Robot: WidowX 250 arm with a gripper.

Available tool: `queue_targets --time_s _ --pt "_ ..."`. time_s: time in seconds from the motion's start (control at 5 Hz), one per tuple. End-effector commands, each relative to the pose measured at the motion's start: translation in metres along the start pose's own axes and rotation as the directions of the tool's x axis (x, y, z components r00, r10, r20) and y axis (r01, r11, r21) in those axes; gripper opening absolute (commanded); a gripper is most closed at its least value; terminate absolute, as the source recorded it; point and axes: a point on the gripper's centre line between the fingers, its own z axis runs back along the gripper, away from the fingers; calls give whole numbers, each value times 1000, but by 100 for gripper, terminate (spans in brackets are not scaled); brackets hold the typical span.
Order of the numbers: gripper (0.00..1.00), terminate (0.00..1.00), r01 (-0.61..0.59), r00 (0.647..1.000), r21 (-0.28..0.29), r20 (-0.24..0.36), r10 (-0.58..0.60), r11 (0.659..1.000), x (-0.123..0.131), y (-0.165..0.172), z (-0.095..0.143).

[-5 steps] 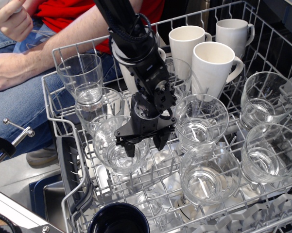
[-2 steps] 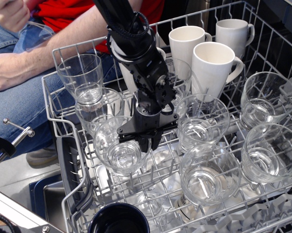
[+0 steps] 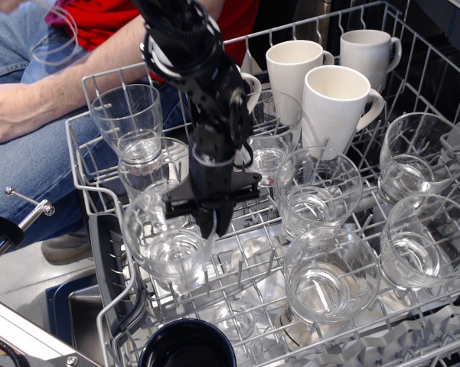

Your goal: Pick up glass cup

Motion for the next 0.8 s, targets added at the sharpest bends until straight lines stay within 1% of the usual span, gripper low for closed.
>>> queue_targets --time_s 0.0,0.2,0.4,0.6 --pt "0 0 33 999 -63 27 -32 997 18 -13 100" --pt "0 0 49 999 8 -6 -49 999 16 -19 130" --pt "0 0 66 997 101 -35 -63 993 19 -24 155" --pt "0 100 142 990 88 -35 -139 986 21 -18 158"
